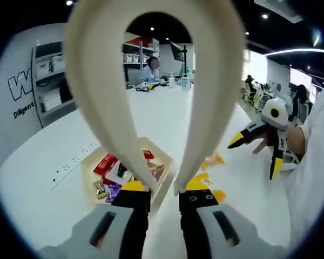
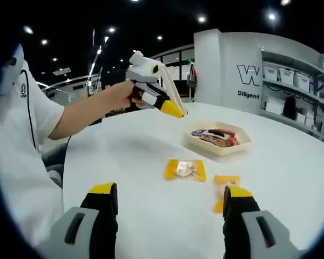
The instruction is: Place the target food into the container with the food tongs after gripping and lifting it, then release it inside without dropping or visibly crushing the food.
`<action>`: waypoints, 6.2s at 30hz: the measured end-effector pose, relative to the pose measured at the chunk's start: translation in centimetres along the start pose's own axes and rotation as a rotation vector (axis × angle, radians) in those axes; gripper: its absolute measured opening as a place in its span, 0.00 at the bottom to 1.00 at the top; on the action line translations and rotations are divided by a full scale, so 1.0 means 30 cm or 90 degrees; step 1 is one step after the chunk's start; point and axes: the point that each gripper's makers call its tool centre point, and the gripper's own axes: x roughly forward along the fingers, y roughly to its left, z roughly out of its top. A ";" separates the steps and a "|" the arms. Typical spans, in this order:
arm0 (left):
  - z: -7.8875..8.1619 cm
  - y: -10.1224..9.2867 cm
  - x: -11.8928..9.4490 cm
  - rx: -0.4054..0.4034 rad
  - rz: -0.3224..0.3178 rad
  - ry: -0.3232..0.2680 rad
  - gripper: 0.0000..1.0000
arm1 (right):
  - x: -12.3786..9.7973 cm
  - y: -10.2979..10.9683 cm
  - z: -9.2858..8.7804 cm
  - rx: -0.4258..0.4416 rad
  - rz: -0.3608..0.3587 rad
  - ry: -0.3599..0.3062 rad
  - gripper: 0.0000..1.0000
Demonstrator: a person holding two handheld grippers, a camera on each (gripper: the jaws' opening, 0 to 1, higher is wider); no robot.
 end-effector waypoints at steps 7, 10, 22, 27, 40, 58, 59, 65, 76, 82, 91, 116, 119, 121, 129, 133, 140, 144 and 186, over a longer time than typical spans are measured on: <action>-0.055 -0.052 -0.024 -0.021 0.017 -0.006 0.19 | 0.001 0.006 -0.001 0.000 0.001 0.001 0.79; -0.079 -0.070 -0.031 -0.031 0.029 -0.007 0.19 | 0.002 0.009 -0.003 0.001 0.001 0.001 0.79; -0.133 -0.117 -0.040 -0.055 0.053 -0.011 0.19 | 0.006 0.013 -0.008 0.001 0.004 0.003 0.79; -0.145 -0.146 -0.036 -0.061 0.063 -0.015 0.19 | 0.007 0.011 -0.009 0.002 0.003 0.003 0.79; -0.142 -0.177 0.023 -0.059 0.099 -0.015 0.20 | 0.005 0.004 -0.014 0.005 0.002 0.001 0.79; -0.124 -0.225 0.108 -0.073 0.124 -0.019 0.21 | 0.000 -0.004 -0.034 0.014 0.000 0.002 0.79; -0.123 -0.226 0.112 -0.072 0.127 -0.019 0.21 | 0.000 -0.004 -0.034 0.014 0.000 0.001 0.79; -0.111 -0.237 0.133 -0.071 0.131 -0.020 0.22 | -0.005 -0.009 -0.039 0.017 -0.002 0.001 0.79; -0.125 -0.243 0.171 -0.085 0.142 -0.001 0.23 | -0.012 -0.018 -0.047 0.020 -0.001 -0.002 0.79; -0.122 -0.236 0.184 -0.099 0.148 0.005 0.23 | -0.015 -0.022 -0.049 0.022 -0.001 -0.003 0.79; -0.142 -0.226 0.212 -0.106 0.155 0.023 0.24 | -0.014 -0.028 -0.053 0.024 0.000 -0.004 0.79; -0.140 -0.272 0.241 -0.050 0.082 0.059 0.26 | -0.017 -0.035 -0.044 0.023 -0.002 -0.005 0.79; -0.148 -0.274 0.242 -0.037 0.075 0.068 0.26 | -0.016 -0.036 -0.045 0.023 -0.002 -0.005 0.79; -0.151 -0.276 0.243 -0.034 0.071 0.071 0.26 | -0.015 -0.036 -0.044 0.023 -0.002 -0.005 0.79; -0.158 -0.281 0.245 -0.016 0.057 0.079 0.25 | -0.014 -0.035 -0.038 0.023 -0.001 -0.007 0.79; -0.159 -0.286 0.244 -0.005 0.045 0.078 0.24 | -0.015 -0.034 -0.043 0.025 -0.002 -0.005 0.79; -0.160 -0.288 0.245 0.013 0.027 0.071 0.24 | -0.015 -0.029 -0.043 0.025 -0.001 -0.007 0.79; -0.156 -0.292 0.243 0.006 0.010 0.063 0.25 | -0.016 -0.029 -0.045 0.025 -0.001 -0.007 0.79; -0.169 -0.333 0.219 0.160 -0.154 0.164 0.28 | -0.017 -0.032 -0.054 0.026 -0.002 0.000 0.79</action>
